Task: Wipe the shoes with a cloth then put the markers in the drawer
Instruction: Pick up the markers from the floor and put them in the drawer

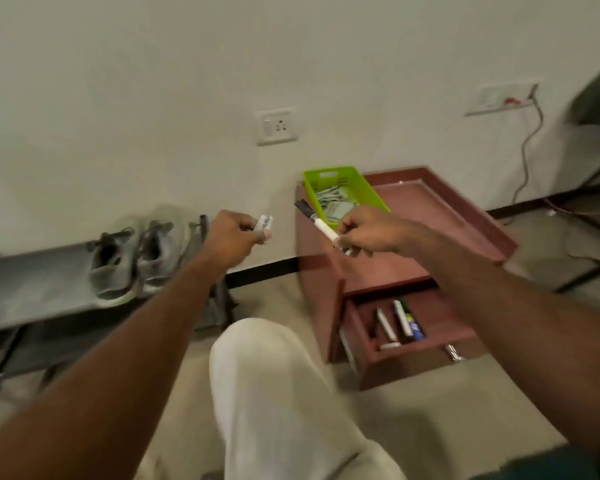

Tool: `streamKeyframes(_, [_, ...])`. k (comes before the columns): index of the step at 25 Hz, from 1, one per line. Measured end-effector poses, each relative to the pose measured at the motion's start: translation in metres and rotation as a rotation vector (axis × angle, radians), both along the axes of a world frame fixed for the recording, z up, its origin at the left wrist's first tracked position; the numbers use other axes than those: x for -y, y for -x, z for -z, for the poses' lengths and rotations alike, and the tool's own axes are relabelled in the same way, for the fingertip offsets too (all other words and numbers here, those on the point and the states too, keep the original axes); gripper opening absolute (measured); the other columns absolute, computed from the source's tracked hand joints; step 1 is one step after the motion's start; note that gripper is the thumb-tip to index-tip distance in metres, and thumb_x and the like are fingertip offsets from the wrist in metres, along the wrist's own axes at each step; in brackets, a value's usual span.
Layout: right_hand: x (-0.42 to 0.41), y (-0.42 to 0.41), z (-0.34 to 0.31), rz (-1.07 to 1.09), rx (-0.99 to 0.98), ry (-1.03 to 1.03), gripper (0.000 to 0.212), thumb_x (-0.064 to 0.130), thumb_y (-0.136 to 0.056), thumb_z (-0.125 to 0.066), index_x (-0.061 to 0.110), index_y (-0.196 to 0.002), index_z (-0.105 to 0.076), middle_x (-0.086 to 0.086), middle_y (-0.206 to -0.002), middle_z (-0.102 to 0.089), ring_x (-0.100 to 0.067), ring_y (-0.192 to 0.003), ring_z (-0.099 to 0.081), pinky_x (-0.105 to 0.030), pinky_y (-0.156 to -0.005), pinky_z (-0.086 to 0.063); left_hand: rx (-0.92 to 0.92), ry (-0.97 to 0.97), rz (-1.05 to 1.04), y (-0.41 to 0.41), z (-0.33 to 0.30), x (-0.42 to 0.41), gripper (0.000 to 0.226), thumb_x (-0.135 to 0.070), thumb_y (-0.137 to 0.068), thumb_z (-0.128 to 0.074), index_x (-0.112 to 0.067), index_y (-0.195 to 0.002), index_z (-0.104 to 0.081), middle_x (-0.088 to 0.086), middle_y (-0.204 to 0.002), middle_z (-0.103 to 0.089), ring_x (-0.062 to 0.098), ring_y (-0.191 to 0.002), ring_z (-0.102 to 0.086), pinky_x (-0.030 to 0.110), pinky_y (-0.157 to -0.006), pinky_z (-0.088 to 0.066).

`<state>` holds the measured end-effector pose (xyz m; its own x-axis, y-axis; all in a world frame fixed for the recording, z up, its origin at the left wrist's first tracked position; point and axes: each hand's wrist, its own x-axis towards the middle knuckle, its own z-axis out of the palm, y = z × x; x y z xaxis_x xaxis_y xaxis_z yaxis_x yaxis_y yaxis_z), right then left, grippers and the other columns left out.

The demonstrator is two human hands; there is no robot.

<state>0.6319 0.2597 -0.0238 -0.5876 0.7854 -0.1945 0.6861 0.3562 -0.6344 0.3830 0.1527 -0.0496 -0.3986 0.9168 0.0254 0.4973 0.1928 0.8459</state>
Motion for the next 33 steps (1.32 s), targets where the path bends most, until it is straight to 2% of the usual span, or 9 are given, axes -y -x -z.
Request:
streamKeyframes(6, [-0.024,-0.197,0.037,0.238,0.234,0.303,0.012,0.007,-0.086,-0.068,-0.004,-0.088,-0.07,-0.012,-0.069,-0.065,-0.018,-0.056,-0.058,-0.025,-0.048,-0.044,0.014,0.168,0.328,-0.186,0.056,-0.069,0.02,-0.002,-0.081,-0.078,-0.01,-0.064,-0.069,-0.007,-0.045,-0.051,-0.001,-0.034,-0.039,0.02,-0.046,-0.032])
streamKeyframes(8, [-0.026,-0.228,0.063,0.265,0.31,0.377,0.018,0.01,-0.083,-0.07,-0.006,-0.091,-0.072,-0.016,-0.072,-0.066,-0.022,-0.059,-0.058,-0.027,-0.052,-0.044,-0.036,0.29,0.416,-0.228,0.093,-0.069,0.009,-0.006,-0.078,-0.079,-0.002,-0.071,-0.074,0.003,-0.056,-0.06,0.008,-0.044,-0.05,0.027,-0.052,-0.04])
streamKeyframes(12, [-0.038,-0.237,0.107,0.291,0.388,0.323,0.016,0.018,-0.079,-0.07,0.003,-0.079,-0.075,-0.014,-0.072,-0.071,-0.021,-0.054,-0.061,-0.024,-0.052,-0.048,-0.179,0.421,0.444,-0.272,0.149,-0.076,0.019,-0.017,-0.077,-0.074,0.002,-0.079,-0.073,0.02,-0.076,-0.071,0.031,-0.075,-0.071,0.041,-0.066,-0.057])
streamKeyframes(15, [-0.049,-0.226,0.122,0.329,0.41,0.236,0.015,0.019,-0.081,-0.068,0.006,-0.077,-0.075,-0.007,-0.066,-0.07,-0.015,-0.045,-0.061,-0.016,-0.039,-0.041,-0.26,0.434,0.355,-0.288,0.17,-0.095,0.022,-0.017,-0.084,-0.069,0.005,-0.086,-0.068,0.023,-0.094,-0.072,0.037,-0.096,-0.069,0.042,-0.078,-0.057])
streamKeyframes(18, [-0.055,-0.211,0.134,0.354,0.424,0.165,0.024,0.025,-0.084,-0.067,0.008,-0.067,-0.067,-0.002,-0.06,-0.062,-0.018,-0.057,-0.063,-0.02,-0.046,-0.039,-0.363,0.54,0.365,-0.289,0.19,-0.101,0.036,-0.03,-0.096,-0.063,0.004,-0.109,-0.066,0.02,-0.114,-0.069,0.038,-0.11,-0.065,0.04,-0.087,-0.055])
streamKeyframes(21, [-0.062,-0.202,0.156,0.347,0.457,0.166,0.024,0.028,-0.085,-0.067,0.009,-0.069,-0.063,-0.003,-0.066,-0.06,-0.023,-0.074,-0.064,-0.023,-0.052,-0.038,-0.342,0.618,0.333,-0.284,0.208,-0.109,0.034,-0.037,-0.09,-0.07,-0.008,-0.107,-0.07,0.014,-0.112,-0.072,0.033,-0.103,-0.069,0.041,-0.086,-0.059])
streamKeyframes(26, [-0.07,-0.188,0.182,0.284,0.557,0.15,0.027,0.023,-0.081,-0.069,0.012,-0.059,-0.057,-0.004,-0.062,-0.058,-0.017,-0.055,-0.057,-0.02,-0.043,-0.036,-0.337,0.625,0.352,-0.285,0.197,-0.114,0.026,-0.021,-0.081,-0.076,-0.005,-0.1,-0.07,0.01,-0.097,-0.069,0.03,-0.095,-0.07,0.033,-0.076,-0.057])
streamKeyframes(29, [-0.068,-0.184,0.195,0.214,0.618,0.142,0.031,0.022,-0.083,-0.068,0.014,-0.057,-0.053,-0.002,-0.062,-0.054,-0.016,-0.053,-0.05,-0.022,-0.044,-0.035,-0.299,0.599,0.388,-0.279,0.191,-0.111,0.009,-0.006,-0.081,-0.068,-0.005,-0.09,-0.07,0.013,-0.093,-0.072,0.028,-0.084,-0.071,0.043,-0.075,-0.064])
streamKeyframes(33, [-0.064,-0.185,0.199,0.174,0.654,0.106,0.015,0.024,-0.084,-0.068,0.01,-0.082,-0.069,-0.004,-0.074,-0.06,-0.018,-0.065,-0.058,-0.027,-0.052,-0.047,-0.239,0.517,0.462,-0.268,0.18,-0.102,0.015,0.003,-0.086,-0.065,-0.003,-0.074,-0.071,0.007,-0.073,-0.07,0.015,-0.066,-0.069,0.033,-0.063,-0.062])
